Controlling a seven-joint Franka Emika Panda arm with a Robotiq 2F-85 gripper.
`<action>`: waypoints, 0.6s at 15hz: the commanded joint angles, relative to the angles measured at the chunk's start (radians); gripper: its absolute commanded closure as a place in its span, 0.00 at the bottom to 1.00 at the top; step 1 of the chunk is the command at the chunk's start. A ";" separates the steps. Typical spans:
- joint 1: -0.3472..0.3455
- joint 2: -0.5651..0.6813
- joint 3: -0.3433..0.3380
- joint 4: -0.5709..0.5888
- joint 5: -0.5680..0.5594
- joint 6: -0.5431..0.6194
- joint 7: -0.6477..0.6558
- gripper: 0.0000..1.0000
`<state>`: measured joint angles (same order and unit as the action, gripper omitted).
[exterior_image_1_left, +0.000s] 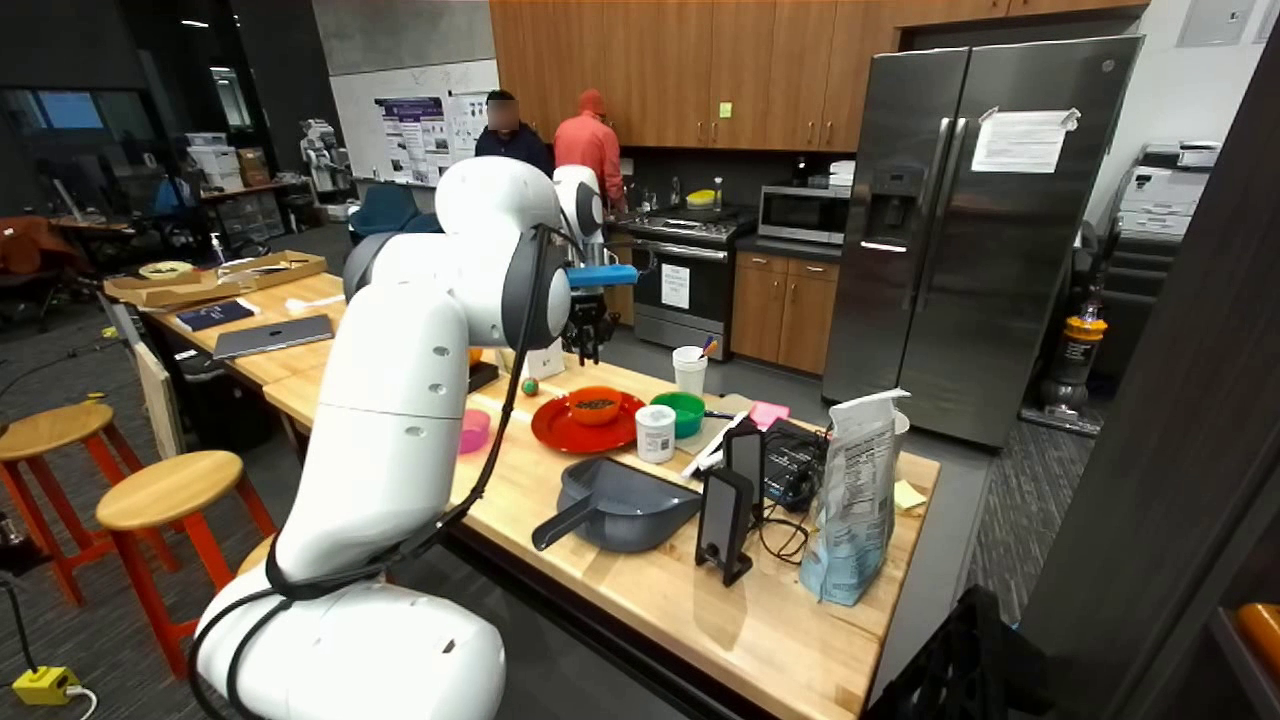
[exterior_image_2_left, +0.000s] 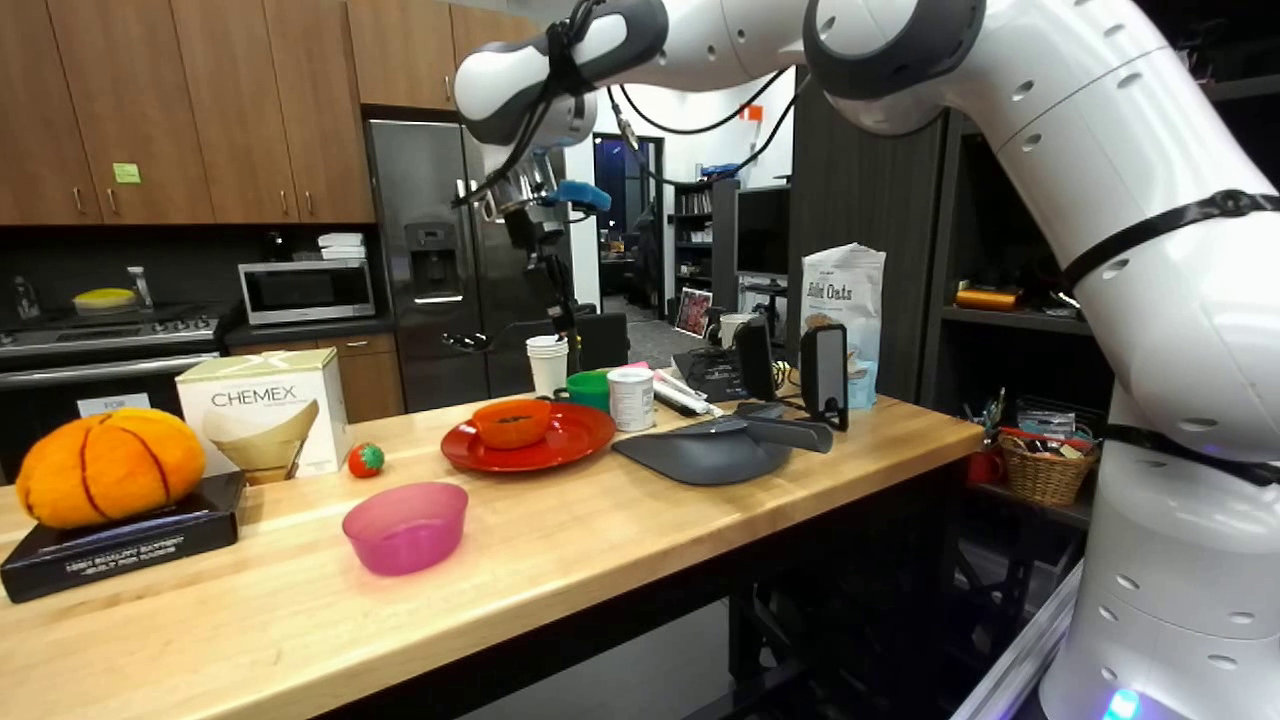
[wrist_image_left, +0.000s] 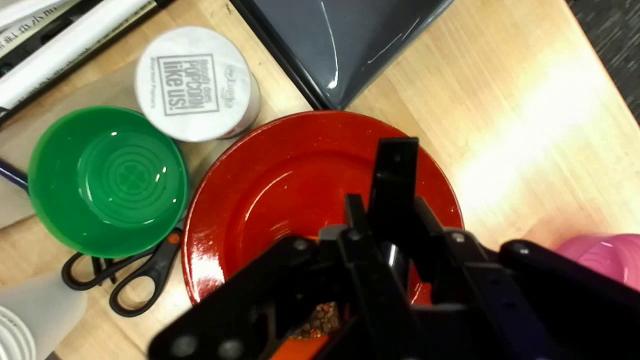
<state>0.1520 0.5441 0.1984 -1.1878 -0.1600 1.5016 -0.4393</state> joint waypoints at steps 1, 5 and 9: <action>-0.017 -0.011 -0.006 0.001 0.022 0.028 0.028 0.94; -0.023 -0.019 -0.030 0.002 -0.002 0.060 0.056 0.94; -0.034 -0.040 -0.061 -0.005 -0.007 0.090 0.096 0.94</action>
<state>0.1318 0.5418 0.1545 -1.1747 -0.1601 1.5701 -0.3785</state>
